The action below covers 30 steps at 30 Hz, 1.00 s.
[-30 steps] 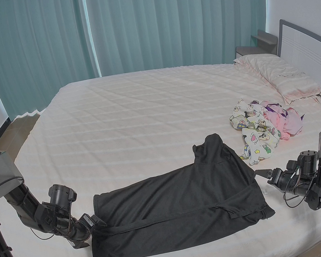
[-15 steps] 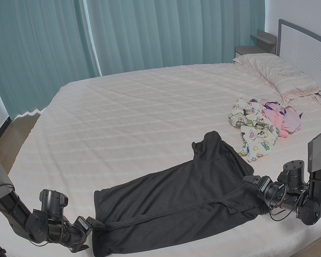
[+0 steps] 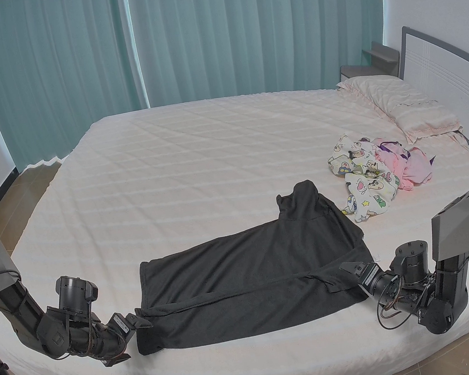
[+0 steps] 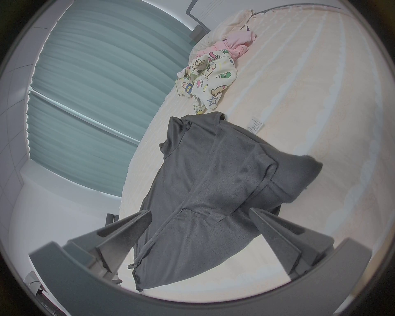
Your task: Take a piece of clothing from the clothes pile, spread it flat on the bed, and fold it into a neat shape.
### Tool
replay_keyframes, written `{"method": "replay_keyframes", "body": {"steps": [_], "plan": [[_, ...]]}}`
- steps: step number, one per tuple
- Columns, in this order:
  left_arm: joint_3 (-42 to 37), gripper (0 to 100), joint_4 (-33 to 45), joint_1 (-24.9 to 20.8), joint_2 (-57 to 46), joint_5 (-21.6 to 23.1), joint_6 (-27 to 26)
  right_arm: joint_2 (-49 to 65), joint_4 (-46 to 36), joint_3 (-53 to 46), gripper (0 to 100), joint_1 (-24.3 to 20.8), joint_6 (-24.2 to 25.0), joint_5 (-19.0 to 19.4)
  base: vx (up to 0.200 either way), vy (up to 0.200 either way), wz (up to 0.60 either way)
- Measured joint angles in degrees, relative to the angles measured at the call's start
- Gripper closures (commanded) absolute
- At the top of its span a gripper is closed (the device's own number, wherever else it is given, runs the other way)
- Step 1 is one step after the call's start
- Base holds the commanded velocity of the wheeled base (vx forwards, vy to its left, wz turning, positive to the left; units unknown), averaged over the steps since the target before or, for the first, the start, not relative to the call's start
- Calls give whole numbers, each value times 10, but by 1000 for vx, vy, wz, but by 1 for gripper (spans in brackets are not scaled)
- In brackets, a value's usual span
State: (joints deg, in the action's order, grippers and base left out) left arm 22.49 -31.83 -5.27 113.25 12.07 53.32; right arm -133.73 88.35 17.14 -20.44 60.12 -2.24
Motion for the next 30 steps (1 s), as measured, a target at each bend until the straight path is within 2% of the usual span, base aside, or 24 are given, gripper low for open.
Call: {"method": "replay_keyframes", "body": {"steps": [11, 21, 22, 30], "plan": [[-2, 0, -2, -1, 1, -1, -1, -44, -4, 49, 0, 1, -14, -34, 0, 0, 0], [-2, 0, -2, -1, 3, -2, -1, -69, -2, 77, 0, 6, -16, -45, 0, 0, 0], [-2, 0, -2, -1, 3, -2, -1, -70, -3, 79, 100, 7, -16, -48, 0, 0, 0], [-2, 0, -2, -1, 3, -2, -1, -79, -6, 87, 100, 5, -16, -83, 0, 0, 0]]}}
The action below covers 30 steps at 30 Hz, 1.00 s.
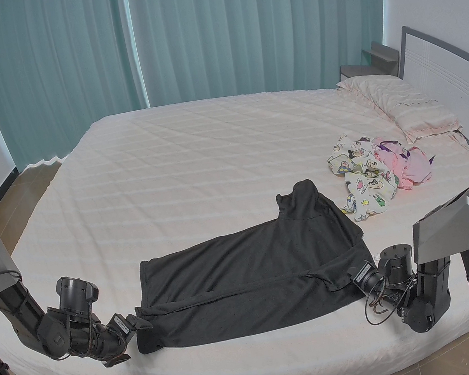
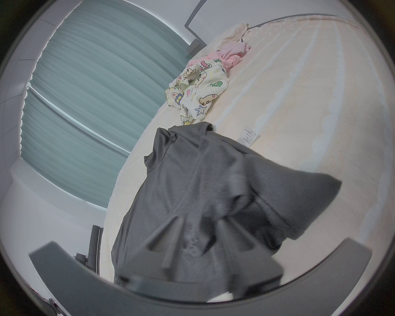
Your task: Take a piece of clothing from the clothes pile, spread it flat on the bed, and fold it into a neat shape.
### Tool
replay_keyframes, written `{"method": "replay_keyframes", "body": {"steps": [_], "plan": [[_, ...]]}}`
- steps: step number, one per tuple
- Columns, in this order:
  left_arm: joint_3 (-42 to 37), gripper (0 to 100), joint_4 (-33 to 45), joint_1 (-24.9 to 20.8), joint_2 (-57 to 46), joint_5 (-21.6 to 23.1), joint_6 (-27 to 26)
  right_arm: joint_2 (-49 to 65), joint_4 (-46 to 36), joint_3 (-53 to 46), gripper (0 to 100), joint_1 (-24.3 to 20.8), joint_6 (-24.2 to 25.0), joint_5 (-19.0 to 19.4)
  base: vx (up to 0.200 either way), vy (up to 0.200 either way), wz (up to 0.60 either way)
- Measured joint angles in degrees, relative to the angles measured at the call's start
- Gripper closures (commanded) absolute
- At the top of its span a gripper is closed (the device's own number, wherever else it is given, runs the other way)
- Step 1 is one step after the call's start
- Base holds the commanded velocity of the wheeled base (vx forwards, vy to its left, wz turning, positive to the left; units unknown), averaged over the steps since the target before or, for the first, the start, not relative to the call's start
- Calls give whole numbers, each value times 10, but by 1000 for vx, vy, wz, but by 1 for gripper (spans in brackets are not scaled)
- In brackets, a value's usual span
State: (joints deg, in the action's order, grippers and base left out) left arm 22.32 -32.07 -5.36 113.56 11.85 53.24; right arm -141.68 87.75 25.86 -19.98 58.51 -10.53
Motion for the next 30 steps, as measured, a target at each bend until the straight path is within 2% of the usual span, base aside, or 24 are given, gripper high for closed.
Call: {"method": "replay_keyframes", "body": {"steps": [10, 20, 25, 30], "plan": [[0, 0, 0, 0, 1, 0, -1, 25, 5, -32, 100, -11, 0, -12, 0, 0, 0], [1, 0, 0, -1, 1, 0, -1, 99, -20, -52, 100, -12, -2, 2, 0, 0, 0], [1, 0, 0, -1, 2, 0, -1, 152, -85, -53, 100, -15, -4, 16, 0, 0, 0], [2, 0, 0, -1, 2, 0, -1, 204, -211, -25, 100, -19, -8, 26, 0, 0, 0]]}}
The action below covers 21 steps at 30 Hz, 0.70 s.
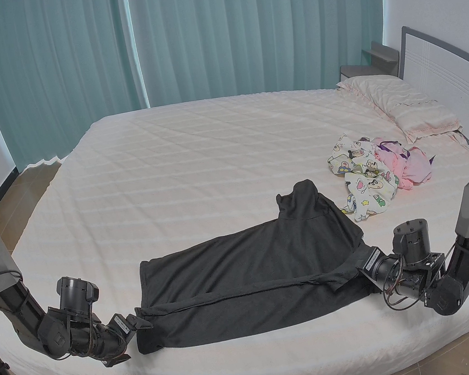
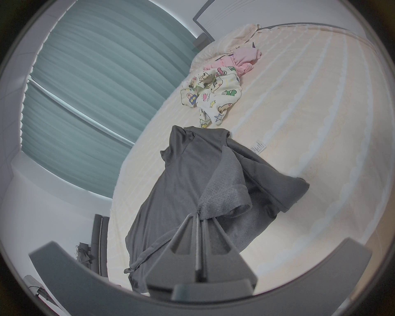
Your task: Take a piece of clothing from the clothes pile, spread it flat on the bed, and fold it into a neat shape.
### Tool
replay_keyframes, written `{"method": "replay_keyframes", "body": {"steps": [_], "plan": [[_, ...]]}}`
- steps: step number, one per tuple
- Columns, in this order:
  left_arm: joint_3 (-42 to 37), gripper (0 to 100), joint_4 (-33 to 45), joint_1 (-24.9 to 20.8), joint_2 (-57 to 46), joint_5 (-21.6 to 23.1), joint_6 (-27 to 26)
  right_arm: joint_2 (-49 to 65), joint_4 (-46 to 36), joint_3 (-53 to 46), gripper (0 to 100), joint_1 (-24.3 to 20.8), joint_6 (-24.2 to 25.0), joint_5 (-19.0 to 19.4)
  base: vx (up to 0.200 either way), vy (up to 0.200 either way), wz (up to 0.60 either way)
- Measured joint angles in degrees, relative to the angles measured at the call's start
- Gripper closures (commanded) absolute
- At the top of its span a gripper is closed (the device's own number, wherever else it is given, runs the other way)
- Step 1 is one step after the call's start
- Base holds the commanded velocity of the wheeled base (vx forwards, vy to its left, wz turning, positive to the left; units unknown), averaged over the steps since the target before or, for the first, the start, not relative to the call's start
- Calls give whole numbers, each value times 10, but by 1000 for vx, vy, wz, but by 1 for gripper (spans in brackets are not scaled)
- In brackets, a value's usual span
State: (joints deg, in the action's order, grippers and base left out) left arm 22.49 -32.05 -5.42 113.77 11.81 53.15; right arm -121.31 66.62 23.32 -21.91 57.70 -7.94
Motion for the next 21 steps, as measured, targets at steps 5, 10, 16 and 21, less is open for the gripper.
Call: {"method": "replay_keyframes", "body": {"steps": [5, 10, 16, 21], "plan": [[0, 0, 0, 0, 0, 0, 0, 37, -143, 59, 100, 2, -14, 4, 0, 0, 0], [0, 0, 0, 0, 0, 0, 0, 71, -261, 115, 100, 8, -25, 9, 0, 0, 0], [0, 0, 0, 0, 0, 0, 0, 104, -323, 153, 100, 12, -34, 13, 0, 0, 0], [0, 0, 0, 0, 0, 0, 0, 118, -366, 161, 100, 9, -35, 13, 0, 0, 0]]}}
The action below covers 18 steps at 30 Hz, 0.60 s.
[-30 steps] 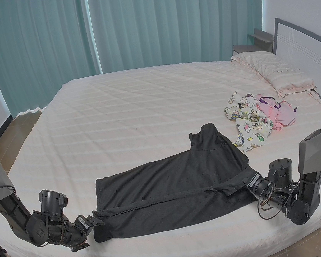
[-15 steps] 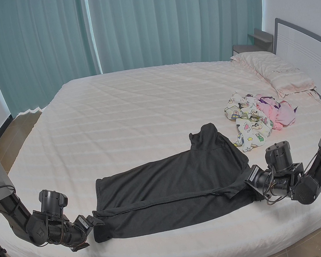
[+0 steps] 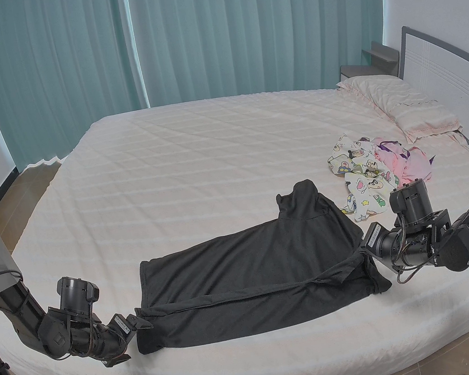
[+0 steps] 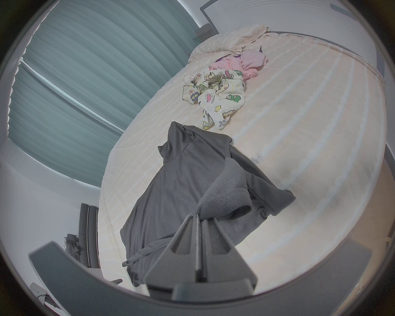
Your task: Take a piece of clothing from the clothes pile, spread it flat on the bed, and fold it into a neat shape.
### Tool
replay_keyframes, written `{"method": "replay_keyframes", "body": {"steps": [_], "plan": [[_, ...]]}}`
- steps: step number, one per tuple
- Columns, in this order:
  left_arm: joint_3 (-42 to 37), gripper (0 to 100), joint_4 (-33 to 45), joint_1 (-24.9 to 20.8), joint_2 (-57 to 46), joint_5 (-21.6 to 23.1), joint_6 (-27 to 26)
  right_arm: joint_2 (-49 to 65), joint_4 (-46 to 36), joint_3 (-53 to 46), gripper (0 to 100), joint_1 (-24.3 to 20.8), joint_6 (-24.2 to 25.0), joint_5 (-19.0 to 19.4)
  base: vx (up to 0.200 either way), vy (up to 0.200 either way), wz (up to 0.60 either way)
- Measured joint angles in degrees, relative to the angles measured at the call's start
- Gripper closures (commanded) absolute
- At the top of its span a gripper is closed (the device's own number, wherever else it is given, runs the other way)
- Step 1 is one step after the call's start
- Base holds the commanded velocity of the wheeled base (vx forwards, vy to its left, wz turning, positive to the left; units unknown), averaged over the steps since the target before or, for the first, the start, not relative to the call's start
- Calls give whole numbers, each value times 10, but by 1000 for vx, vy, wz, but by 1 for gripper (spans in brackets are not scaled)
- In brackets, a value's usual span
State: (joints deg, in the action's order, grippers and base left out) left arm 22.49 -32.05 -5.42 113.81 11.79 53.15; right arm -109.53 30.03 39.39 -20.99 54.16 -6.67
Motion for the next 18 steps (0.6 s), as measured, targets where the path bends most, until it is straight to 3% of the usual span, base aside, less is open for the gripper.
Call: {"method": "replay_keyframes", "body": {"steps": [15, 16, 18], "plan": [[0, 0, 0, 0, 0, 0, 0, 34, -34, -70, 100, -19, -1, 1, 0, 0, 0], [0, 0, 0, 0, 0, 0, 0, 34, -35, -71, 0, -20, -1, 1, 0, 0, 0], [0, 0, 0, 0, 0, 0, 0, 31, -35, -77, 0, -22, -1, 1, 0, 0, 0]]}}
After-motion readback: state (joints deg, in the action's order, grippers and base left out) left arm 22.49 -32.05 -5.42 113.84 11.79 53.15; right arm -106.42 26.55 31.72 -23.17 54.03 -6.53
